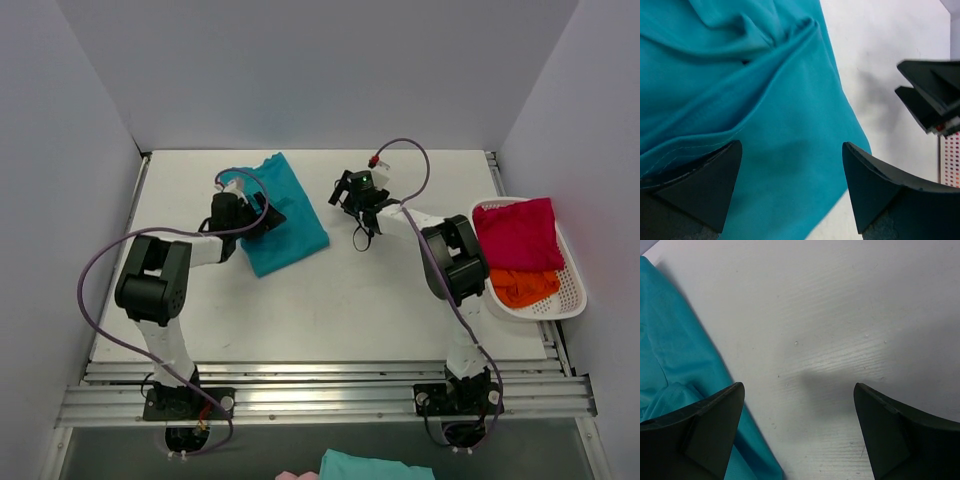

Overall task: Fold and stack the t-shirts
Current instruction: Fold the tshirt

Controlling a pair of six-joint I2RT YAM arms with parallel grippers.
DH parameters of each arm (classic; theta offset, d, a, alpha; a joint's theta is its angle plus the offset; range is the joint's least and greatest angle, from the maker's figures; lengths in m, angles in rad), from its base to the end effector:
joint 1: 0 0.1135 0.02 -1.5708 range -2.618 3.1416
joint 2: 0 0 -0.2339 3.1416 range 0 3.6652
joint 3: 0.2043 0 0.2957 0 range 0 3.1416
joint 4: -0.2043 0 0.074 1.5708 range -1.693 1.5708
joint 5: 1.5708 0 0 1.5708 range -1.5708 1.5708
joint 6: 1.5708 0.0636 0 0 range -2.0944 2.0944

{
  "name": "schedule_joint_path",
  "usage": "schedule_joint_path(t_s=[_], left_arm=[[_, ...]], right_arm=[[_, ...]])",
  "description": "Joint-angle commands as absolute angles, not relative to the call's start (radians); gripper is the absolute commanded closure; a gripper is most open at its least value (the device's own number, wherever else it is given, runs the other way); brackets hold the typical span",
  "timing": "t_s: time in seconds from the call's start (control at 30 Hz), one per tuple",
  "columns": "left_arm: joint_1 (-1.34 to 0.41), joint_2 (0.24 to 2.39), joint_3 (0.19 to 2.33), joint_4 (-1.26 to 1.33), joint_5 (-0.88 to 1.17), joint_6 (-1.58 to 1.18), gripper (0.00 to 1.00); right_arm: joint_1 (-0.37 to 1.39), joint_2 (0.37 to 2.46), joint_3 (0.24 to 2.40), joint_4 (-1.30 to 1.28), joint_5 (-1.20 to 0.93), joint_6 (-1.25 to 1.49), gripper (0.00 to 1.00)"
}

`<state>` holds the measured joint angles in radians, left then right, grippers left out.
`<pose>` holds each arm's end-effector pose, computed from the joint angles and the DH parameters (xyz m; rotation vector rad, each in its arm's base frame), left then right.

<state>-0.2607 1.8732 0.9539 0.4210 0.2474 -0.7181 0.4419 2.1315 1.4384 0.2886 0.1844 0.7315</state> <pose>0.4135 -0.1264 0.0781 -0.3343 2.1404 -0.8407 0.4849 0.2165 0.1190 0.4115 1.9721 0.5795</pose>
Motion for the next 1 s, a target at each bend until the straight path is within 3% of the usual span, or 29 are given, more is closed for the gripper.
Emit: schedule_joint_path(t_s=[0.0,0.23,0.5,0.77,0.97], left_arm=[[-0.172,1.958,1.087,0.422,0.285,-0.66,0.1],[-0.065,2.135,1.33,0.367,0.393,-0.637,0.14],[-0.037,1.929,1.325,0.398,0.351,-0.652,0.14],[-0.054,1.612,1.056,0.189,0.097,-0.633,0.13],[-0.162,1.457,0.8,0.186,0.006,-0.684,0.13]], right_arm=[[0.422,2.088,1.43,0.316,0.167,0.723,0.14],[0.397,2.094,1.413,0.337,0.146,0.721,0.14],[0.396,2.099,1.404,0.344,0.133,0.718,0.15],[0.403,2.059,1.333,0.38,0.1,0.747,0.16],[0.46,2.019,1.276,0.405,0.097,0.765,0.16]])
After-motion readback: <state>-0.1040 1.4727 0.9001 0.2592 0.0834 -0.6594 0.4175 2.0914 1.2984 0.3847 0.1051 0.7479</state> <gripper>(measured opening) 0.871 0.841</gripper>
